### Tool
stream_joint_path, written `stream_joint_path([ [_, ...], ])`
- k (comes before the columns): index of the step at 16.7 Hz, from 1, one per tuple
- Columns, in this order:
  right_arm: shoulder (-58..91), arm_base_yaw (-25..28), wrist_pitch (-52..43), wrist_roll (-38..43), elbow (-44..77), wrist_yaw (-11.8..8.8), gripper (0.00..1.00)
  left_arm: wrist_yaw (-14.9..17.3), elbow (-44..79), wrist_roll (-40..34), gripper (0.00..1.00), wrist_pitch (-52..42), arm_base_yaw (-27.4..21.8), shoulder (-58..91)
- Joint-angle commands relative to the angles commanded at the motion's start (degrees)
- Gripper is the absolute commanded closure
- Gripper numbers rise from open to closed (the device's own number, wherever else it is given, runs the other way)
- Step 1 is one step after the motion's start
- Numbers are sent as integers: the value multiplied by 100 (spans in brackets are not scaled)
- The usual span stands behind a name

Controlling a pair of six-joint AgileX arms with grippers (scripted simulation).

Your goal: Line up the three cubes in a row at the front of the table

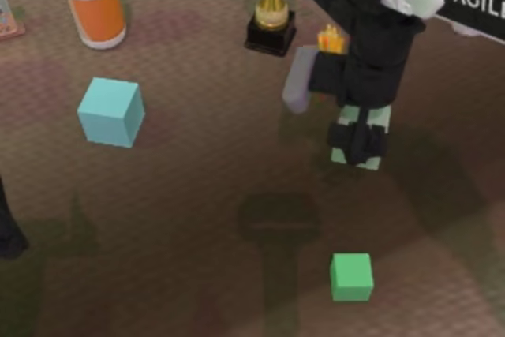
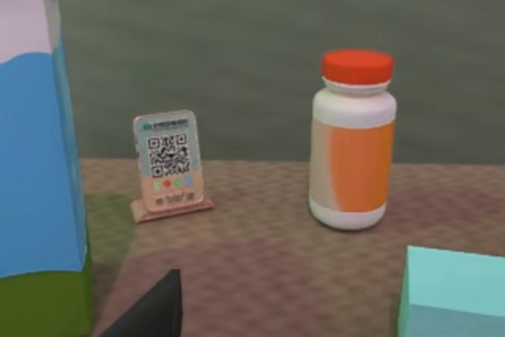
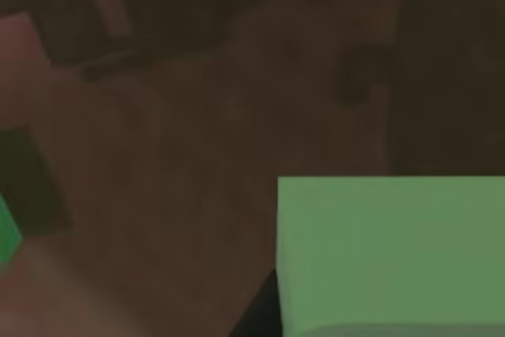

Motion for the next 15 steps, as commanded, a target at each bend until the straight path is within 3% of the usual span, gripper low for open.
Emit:
stream_joint_path([
  [4,-717,1366,251,401,-999,-22,100,0,0,0,0,0,0,0],
  [7,-1141,2079,411,627,-1550,-25,100,0,0,0,0,0,0,0],
  [15,-1232,2241,543,703,-1785,-27,100,0,0,0,0,0,0,0],
])
